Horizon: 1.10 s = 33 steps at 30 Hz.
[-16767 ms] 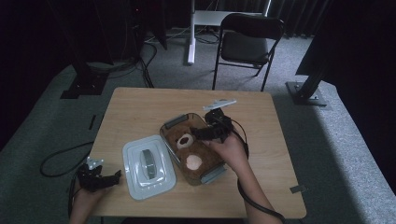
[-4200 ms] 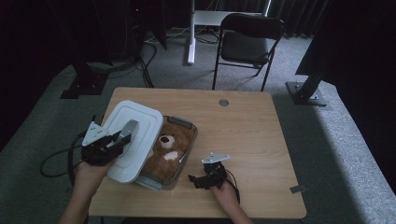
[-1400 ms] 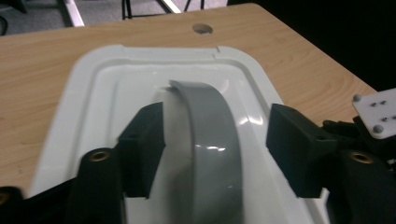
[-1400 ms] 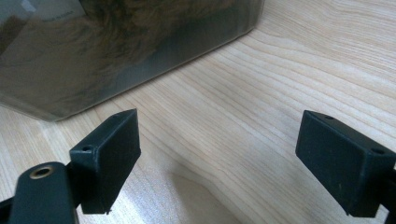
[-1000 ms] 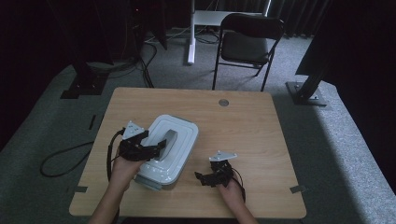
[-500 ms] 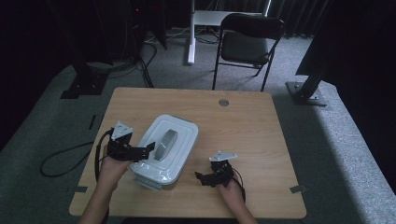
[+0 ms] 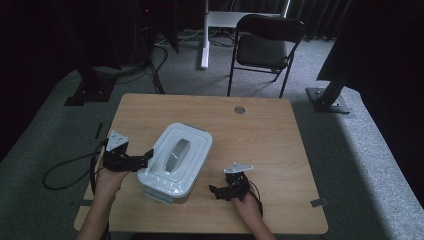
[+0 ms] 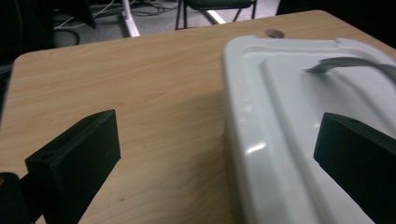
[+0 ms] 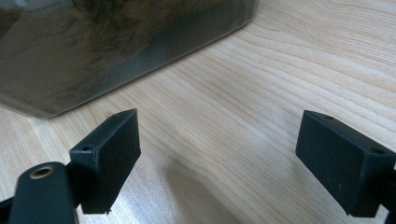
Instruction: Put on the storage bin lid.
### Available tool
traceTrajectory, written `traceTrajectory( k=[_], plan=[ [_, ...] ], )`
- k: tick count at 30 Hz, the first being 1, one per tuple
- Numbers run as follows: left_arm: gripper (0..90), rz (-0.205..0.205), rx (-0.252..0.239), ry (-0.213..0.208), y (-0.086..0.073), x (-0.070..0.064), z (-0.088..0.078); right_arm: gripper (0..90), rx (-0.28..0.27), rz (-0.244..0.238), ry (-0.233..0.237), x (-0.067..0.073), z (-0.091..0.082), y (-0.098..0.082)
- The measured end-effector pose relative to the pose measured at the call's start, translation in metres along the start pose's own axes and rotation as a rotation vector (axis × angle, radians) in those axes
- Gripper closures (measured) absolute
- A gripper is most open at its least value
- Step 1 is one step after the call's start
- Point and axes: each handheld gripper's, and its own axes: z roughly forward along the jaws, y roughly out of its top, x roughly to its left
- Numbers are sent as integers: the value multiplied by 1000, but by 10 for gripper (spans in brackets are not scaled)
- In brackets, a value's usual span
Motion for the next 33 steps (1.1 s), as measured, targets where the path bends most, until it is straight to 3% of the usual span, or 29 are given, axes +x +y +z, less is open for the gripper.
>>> traceTrajectory(
  k=[4,11,18,26,27,31,33],
  plan=[
    [13,5,-8,37,-6,12,0,132,0,2,0,0,0,0],
    [13,-40,24,66,-21,32,5,132,-1,-3,1,0,0,0],
    [13,-86,21,100,-33,49,8,132,0,-2,1,0,0,0],
    [12,-88,33,125,-49,55,16,132,-4,-2,0,0,-1,1],
    [12,-103,36,120,-55,57,20,132,-6,-2,-2,0,-1,1],
    [12,-79,72,164,-66,56,25,132,-11,-1,-3,-1,-2,1],
    [12,-96,81,155,-73,56,28,131,-11,1,-4,-1,-3,1]
  ],
)
